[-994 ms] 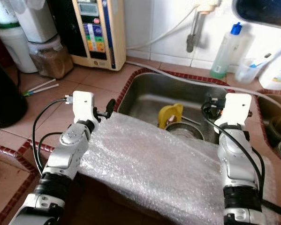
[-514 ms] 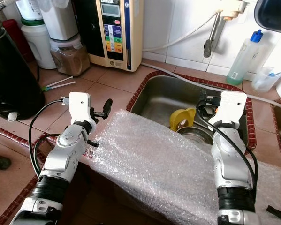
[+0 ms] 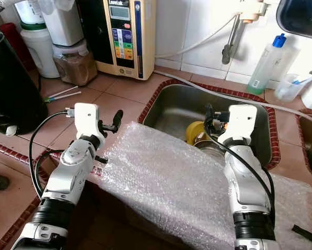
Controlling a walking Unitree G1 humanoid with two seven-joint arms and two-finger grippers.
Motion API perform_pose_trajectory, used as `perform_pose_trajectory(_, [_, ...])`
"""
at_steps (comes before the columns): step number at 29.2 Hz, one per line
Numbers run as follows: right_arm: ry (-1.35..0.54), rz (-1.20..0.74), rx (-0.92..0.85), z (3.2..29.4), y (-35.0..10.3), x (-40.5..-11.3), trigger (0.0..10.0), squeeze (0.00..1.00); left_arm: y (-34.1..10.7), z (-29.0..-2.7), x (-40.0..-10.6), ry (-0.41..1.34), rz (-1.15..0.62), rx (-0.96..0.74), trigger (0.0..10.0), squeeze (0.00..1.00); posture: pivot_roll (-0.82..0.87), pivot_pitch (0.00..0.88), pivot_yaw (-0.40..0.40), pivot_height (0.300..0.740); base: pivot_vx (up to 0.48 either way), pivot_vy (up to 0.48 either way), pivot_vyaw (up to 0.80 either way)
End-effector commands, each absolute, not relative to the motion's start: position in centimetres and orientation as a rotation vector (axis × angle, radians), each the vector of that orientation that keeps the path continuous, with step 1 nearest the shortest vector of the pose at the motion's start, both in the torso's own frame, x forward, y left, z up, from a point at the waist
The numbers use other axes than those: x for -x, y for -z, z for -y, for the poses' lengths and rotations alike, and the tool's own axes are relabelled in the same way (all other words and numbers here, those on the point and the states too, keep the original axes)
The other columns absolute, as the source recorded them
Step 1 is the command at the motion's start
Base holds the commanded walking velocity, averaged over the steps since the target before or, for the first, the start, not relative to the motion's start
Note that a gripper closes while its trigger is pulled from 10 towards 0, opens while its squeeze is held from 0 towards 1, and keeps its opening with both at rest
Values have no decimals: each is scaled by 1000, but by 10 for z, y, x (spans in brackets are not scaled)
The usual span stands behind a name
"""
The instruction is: Kitchen organization
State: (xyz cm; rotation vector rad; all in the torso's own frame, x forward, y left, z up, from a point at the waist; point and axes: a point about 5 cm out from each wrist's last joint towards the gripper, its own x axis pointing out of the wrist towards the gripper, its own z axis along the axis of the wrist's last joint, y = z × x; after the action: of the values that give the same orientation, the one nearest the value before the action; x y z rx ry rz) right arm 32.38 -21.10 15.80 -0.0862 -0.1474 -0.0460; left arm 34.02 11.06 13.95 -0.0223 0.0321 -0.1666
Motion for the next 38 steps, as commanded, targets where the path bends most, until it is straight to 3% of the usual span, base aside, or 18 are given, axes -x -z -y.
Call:
perform_pose_trajectory(1, [49, 155, 82, 210, -162, -325, 10000, 0, -141, -108, -341, 174, -37, 19, 10000, 0, -44, 0, 16, 740, 0, 0, 0])
perform_pose_trajectory(22, [90, 139, 53, 219, -161, -327, 10000, 0, -139, -105, -340, 180, -65, 21, 10000, 0, -46, 0, 19, 740, 0, 0, 0])
perform_pose_trajectory(38, [97, 135, 46, 220, -160, -328, 10000, 0, -137, -104, -341, 185, -79, 20, 10000, 0, -44, 0, 22, 740, -248, 0, 0])
